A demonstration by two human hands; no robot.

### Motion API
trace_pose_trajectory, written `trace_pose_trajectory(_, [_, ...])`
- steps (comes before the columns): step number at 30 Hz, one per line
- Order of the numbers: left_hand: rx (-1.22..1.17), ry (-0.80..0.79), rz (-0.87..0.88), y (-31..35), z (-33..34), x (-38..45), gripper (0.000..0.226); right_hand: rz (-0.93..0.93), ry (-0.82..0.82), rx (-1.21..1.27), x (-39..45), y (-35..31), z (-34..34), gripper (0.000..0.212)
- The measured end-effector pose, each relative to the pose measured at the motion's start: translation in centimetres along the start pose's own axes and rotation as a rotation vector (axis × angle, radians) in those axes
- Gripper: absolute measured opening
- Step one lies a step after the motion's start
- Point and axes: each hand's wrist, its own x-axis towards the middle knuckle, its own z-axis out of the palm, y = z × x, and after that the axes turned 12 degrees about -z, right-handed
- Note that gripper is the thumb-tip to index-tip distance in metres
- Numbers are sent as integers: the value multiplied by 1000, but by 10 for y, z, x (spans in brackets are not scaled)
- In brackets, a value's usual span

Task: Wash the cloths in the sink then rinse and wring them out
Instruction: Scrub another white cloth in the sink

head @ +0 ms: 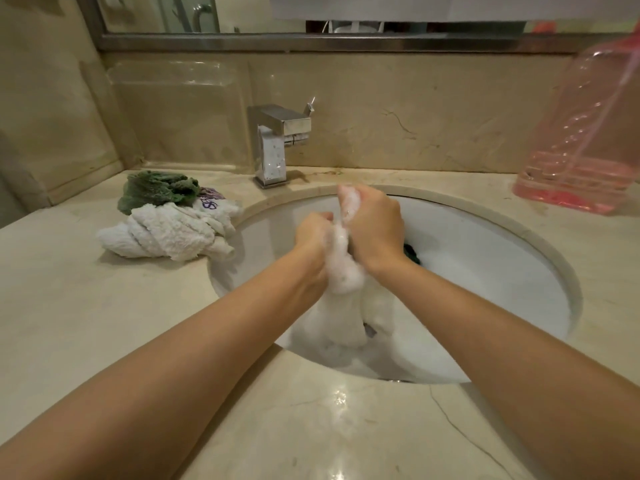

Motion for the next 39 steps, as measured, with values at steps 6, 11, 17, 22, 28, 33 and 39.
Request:
trace_pose_trajectory(6, [303,100,74,11,-4,17,42,222,116,-26,11,33,-18,28])
trace_pose_trajectory(11, [755,17,-113,17,-17,22,64,429,238,161,17,55,-32,33])
trace_pose_trajectory(17, [835,-19,20,11,-27,35,33,650,324,285,22,68,-43,29])
trace_pose_trajectory(22, [444,96,243,15,-27,36,29,627,-131,279,17,71,-47,19])
trace_pose_trajectory(28, [496,92,501,11,-22,33,21,477,-716,586,15,62,-50,26])
trace_pose_trajectory(33, [579,46,565,12,-19,21,18,284,-558,142,16,71,-45,24])
trace_pose_trajectory(39, [787,18,555,10,-18,18,43,436,-368,554,20,77,-64,30])
